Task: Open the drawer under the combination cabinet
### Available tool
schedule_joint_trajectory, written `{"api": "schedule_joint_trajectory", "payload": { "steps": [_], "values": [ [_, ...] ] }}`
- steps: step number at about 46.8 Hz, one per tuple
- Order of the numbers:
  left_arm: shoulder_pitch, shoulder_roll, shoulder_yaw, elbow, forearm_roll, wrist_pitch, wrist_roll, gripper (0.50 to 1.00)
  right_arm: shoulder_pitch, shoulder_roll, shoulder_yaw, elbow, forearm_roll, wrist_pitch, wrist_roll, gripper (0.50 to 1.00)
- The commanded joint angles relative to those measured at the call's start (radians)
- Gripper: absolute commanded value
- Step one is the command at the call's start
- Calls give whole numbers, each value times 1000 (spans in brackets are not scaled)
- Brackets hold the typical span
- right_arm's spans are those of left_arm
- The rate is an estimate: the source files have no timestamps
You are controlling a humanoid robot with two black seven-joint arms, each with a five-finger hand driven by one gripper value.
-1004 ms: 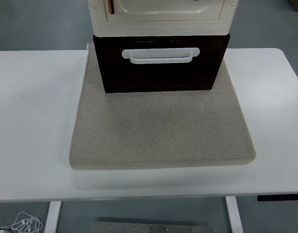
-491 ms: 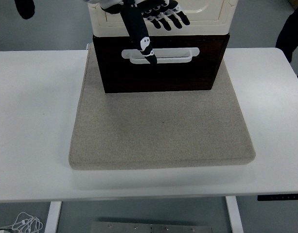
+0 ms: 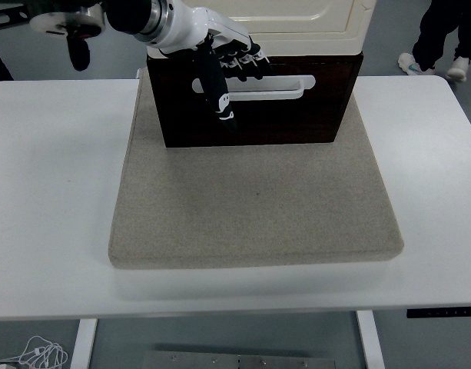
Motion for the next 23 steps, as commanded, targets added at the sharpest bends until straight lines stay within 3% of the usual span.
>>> {"api": "schedule_joint_trajectory", "payload": {
  "steps": [1,6,23],
  "values": [
    [26,-17,-8,4,-1,37,29,1000,0,0,0,0,0,0,0,926],
    [62,-29,-19,16,-3,73,53,1000,1,0,0,0,0,0,0,926],
    [83,-46,-34,65,-3,77,66,1000,0,0,0,0,0,0,0,926]
  ]
}}
